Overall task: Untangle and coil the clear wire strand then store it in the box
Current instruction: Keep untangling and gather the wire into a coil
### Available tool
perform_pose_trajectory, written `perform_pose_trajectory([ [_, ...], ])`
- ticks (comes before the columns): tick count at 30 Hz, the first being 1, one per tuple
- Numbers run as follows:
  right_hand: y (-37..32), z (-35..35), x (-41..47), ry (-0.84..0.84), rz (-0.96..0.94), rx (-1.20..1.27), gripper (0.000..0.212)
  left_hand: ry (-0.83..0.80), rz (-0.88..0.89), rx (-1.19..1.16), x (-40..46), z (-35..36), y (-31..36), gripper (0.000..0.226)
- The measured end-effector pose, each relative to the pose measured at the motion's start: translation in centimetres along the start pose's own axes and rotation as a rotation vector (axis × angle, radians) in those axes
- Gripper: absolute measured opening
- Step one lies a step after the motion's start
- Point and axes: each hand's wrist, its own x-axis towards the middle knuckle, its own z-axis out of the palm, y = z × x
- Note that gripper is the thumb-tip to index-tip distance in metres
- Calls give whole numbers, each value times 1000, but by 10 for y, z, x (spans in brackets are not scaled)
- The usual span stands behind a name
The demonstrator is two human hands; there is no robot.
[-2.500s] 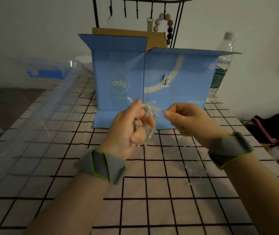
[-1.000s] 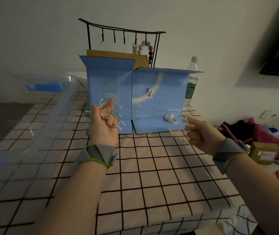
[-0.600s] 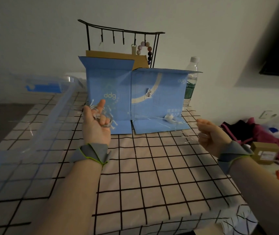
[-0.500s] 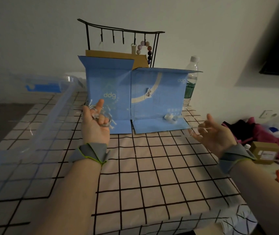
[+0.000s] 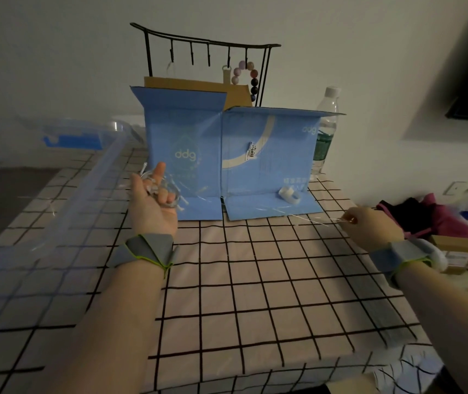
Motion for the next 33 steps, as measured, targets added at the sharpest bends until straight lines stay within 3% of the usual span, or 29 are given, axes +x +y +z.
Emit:
perform_pose_trajectory([
  [3,-6,1,-8,-135,-12,300,33,-12,-7,18,-1,1,-1,42],
  [6,-18,-2,-21,-379,136,989,41,-18,-9,30,-3,2,0,43],
  [11,-17,-11,-17,-734,64,1870,28,-34,-4,26,-2,2,1,60],
  [14,-18,-13,-15,-838,-80,2141,10,-28,7,42,0,-1,3,60],
  [16,-19,-16,-14,-781,13,2051,19,-24,6,59,0,-2,3,54],
  [18,-21,-19,-19,-587,85,1615,15,-38,-11,89,-1,-1,3,46],
  [22,-37,-8,-29,-438,17,960,31,-126,-76,131,-8,7,1,41],
  [27,-68,-25,-30,-64,-195,222,33,-246,-179,238,-21,19,-5,47],
  [29,-84,-28,-30,41,-266,189,35,-289,-234,269,-28,23,-8,44],
  [31,-101,-28,-34,95,-441,349,43,-345,-285,318,-34,25,-12,42],
  [33,-122,-30,-43,-89,-549,642,52,-408,-354,332,-39,26,-14,44],
])
